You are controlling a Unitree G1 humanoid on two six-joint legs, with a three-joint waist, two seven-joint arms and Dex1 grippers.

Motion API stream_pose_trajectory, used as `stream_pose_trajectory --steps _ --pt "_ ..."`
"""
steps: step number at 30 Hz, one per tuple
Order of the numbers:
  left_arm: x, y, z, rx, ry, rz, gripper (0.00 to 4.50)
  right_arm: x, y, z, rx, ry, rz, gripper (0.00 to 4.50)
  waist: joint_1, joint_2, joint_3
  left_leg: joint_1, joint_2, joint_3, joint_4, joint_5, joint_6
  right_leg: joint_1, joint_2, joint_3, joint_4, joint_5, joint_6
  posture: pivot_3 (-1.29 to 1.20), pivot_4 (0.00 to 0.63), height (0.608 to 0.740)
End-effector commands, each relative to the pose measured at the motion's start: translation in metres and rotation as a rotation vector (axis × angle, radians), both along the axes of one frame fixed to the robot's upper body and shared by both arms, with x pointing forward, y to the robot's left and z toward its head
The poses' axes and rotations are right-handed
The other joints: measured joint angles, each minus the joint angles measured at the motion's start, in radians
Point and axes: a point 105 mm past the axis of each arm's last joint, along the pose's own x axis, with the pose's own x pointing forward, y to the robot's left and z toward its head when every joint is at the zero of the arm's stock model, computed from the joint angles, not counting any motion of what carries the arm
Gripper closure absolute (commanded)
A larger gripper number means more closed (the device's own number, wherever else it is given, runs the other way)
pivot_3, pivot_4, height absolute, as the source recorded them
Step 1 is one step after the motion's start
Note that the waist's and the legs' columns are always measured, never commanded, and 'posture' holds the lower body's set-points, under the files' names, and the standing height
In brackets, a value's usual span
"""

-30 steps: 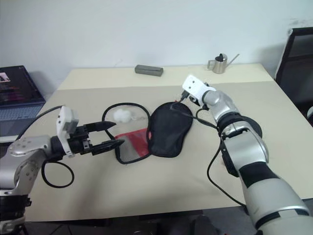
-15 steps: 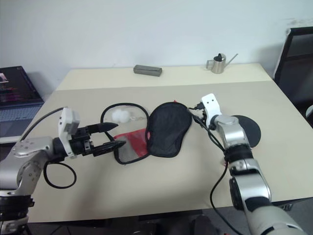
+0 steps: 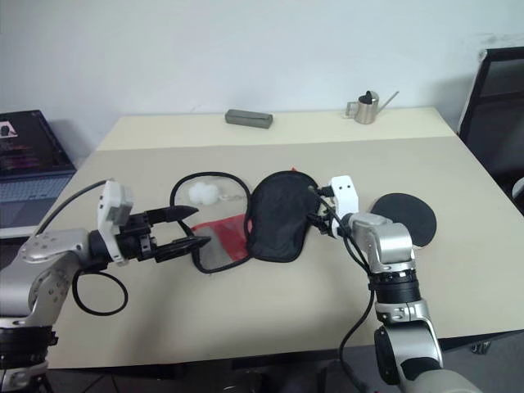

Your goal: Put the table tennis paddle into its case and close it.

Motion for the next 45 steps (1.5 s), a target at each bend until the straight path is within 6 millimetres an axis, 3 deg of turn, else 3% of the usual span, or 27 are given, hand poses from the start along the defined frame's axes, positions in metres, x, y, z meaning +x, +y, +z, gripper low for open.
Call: stream_pose_trajectory --steps 1,7,18,27,34,45 --pt "0.0 -0.001 0.009 0.013 -0.039 -0.015 0.0 0.006 0.01 0.001 0.013 -0.013 0.006 1.57 0.001 0.0 0.0 0.0 0.0 0.0 0.0 0.0 0.0 0.0 0.0 0.0 0.0 0.0 0.0 0.0 0.15 0.74" --pt "0.0 0.0 0.01 0.02 -0.04 -0.014 0.0 0.009 0.02 -0.009 0.021 0.022 0.018 1.57 0.001 0.0 0.0 0.001 0.0 0.001 0.0 0.0 0.0 0.0 0.001 0.001 0.0 0.0 -0.001 0.0 0.15 0.74" --pt "-0.001 0.003 0.011 0.025 -0.045 -0.003 0.0 0.004 0.038 -0.008 0.051 0.045 0.069 1.57 0.0 0.0 0.0 0.002 0.002 0.001 0.0 0.0 0.0 0.0 0.002 0.001 0.0 0.001 -0.001 0.0 0.15 0.74" --pt "-0.003 0.004 0.01 0.027 -0.048 0.002 0.0 0.003 0.043 -0.007 0.012 0.013 0.11 4.48 0.0 0.0 0.0 0.002 0.002 0.001 0.0 0.0 0.0 0.0 0.002 0.001 0.0 0.001 -0.001 0.0 0.15 0.74" --pt "-0.004 0.005 0.009 0.028 -0.048 0.011 0.0 0.005 0.036 -0.009 -0.016 -0.004 0.096 4.48 0.001 0.0 0.0 0.001 0.002 0.001 0.0 0.0 0.0 0.0 0.002 0.001 0.0 0.001 -0.001 0.0 0.15 0.74" --pt "-0.012 0.001 0.006 0.024 -0.018 -0.018 0.0 0.027 0.001 0.004 -0.132 -0.049 0.084 4.48 0.005 0.0 0.0 0.001 0.002 0.001 0.0 0.0 0.0 0.0 0.002 0.0 -0.001 0.001 -0.001 0.0 0.15 0.74"
